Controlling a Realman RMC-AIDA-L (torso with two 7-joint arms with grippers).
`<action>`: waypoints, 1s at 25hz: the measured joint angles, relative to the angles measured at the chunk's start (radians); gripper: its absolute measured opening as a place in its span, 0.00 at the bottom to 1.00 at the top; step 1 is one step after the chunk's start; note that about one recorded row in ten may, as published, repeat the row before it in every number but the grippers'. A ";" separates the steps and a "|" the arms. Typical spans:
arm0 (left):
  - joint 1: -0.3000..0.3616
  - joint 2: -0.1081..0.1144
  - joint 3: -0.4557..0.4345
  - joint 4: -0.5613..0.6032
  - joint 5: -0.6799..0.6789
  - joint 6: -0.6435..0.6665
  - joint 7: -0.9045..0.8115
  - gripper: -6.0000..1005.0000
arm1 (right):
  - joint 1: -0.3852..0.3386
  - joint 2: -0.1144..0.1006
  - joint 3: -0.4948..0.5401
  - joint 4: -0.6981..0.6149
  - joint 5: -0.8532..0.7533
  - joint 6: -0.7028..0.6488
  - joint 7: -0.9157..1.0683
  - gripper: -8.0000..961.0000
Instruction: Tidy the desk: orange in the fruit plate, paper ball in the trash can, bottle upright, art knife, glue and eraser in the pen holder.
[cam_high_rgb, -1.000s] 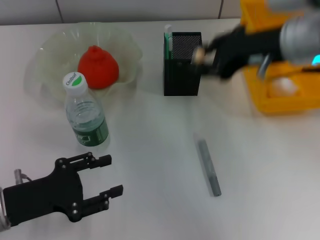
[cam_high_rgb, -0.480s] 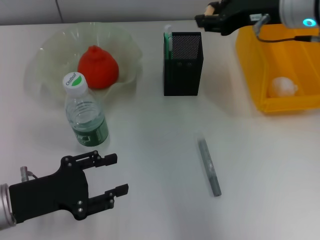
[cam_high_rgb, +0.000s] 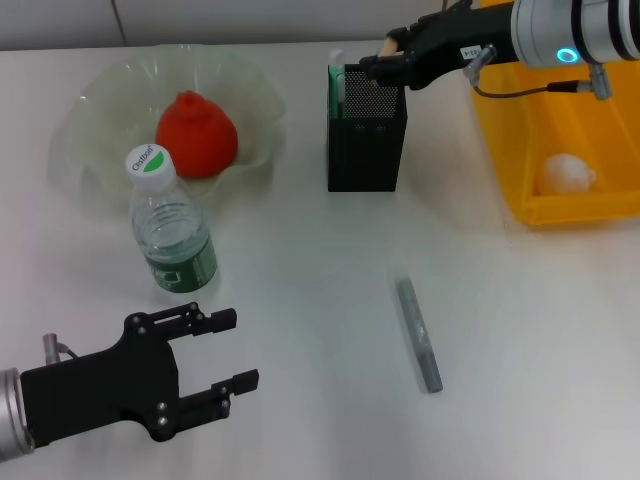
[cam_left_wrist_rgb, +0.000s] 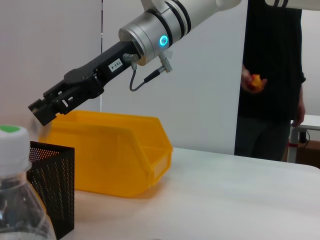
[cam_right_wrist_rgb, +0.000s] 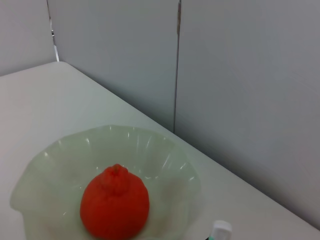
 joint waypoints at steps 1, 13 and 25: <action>0.000 0.000 0.000 0.000 0.002 0.000 0.000 0.64 | 0.000 0.000 -0.001 0.000 0.000 0.000 0.000 0.43; -0.020 0.002 -0.003 0.002 0.027 0.004 -0.002 0.64 | -0.096 0.000 -0.007 -0.306 -0.088 -0.287 0.282 0.68; -0.035 -0.001 -0.001 0.001 0.050 0.001 0.000 0.64 | -0.182 0.010 -0.273 -0.402 -0.261 -0.441 0.539 0.85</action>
